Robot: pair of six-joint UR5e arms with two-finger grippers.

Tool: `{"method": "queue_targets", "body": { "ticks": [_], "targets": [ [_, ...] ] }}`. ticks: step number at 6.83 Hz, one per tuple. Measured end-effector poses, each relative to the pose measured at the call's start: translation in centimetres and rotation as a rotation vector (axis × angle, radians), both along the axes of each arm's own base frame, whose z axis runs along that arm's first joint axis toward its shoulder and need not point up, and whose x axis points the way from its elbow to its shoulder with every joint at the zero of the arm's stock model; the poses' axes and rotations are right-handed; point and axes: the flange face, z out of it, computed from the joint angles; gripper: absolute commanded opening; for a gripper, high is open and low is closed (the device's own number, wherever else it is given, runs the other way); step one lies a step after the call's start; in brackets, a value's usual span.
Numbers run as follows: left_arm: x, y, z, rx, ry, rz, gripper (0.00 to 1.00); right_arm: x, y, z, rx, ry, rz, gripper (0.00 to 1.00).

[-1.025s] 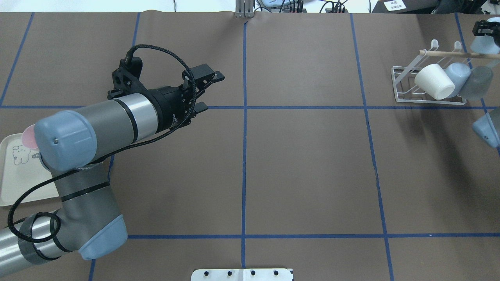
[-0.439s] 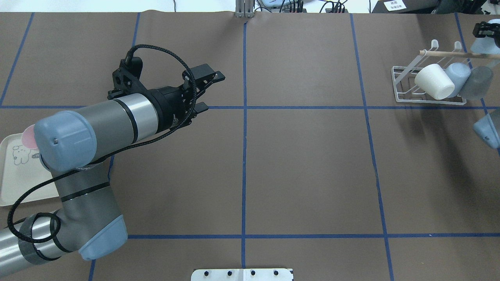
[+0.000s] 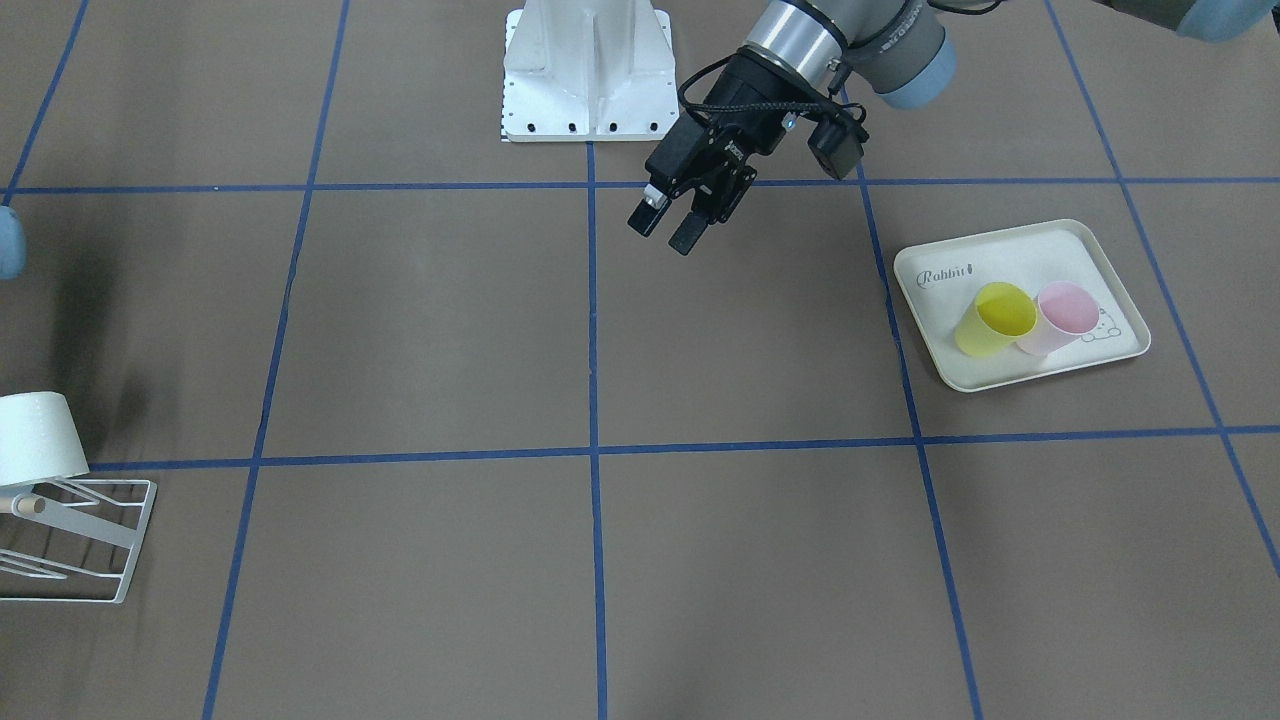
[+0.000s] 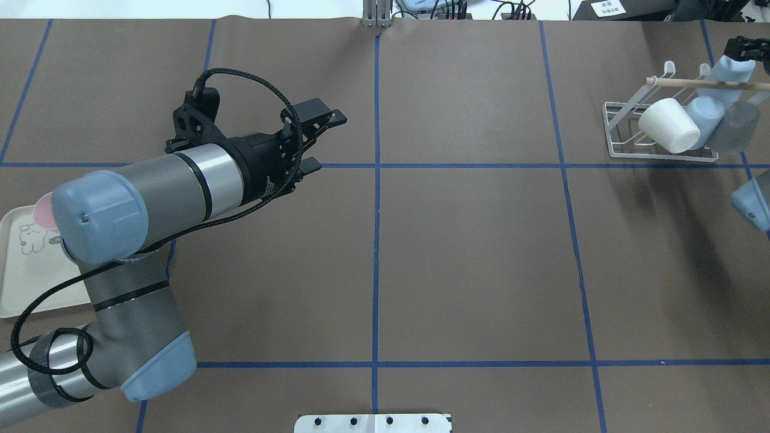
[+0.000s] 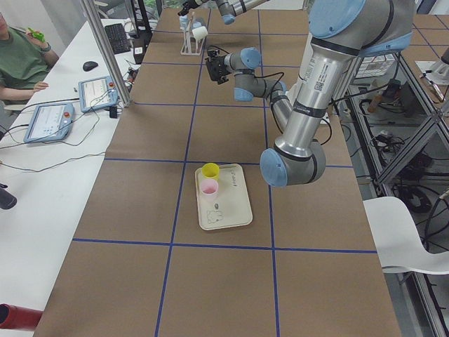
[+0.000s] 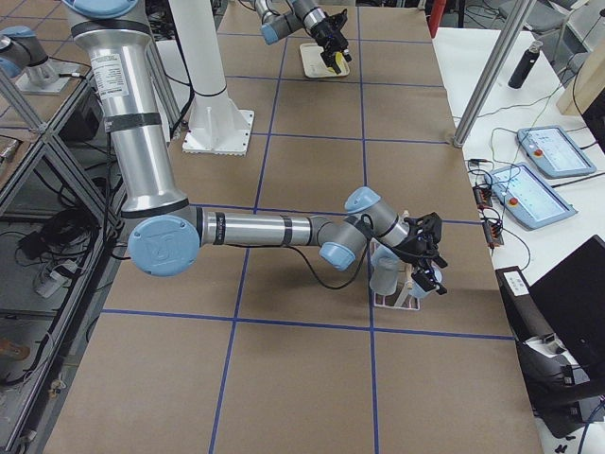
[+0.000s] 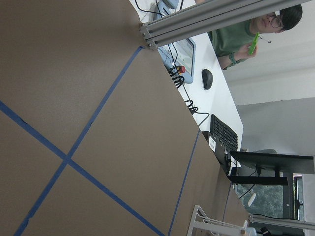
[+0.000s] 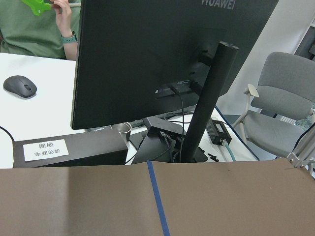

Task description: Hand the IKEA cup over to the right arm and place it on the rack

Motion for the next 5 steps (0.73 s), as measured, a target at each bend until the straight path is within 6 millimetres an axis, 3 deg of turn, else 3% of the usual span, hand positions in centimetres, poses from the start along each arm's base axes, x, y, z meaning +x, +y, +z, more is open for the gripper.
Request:
{"method": "queue_targets", "body": {
  "ticks": [1, 3, 5],
  "targets": [
    [-0.1, 0.0, -0.2, 0.001, 0.002, 0.000, 1.00, 0.0, 0.0, -0.4, 0.007, -0.005, 0.001, 0.99],
    [-1.8, -0.6, -0.9, 0.006, -0.001, 0.012, 1.00, 1.0, -0.3, -3.9, 0.055, -0.059, -0.005, 1.00],
    [-6.0, -3.2, -1.0, 0.012, -0.151, 0.045, 1.00, 3.9, -0.1, -8.6, 0.103, -0.187, -0.044, 1.00]
  ]
}}
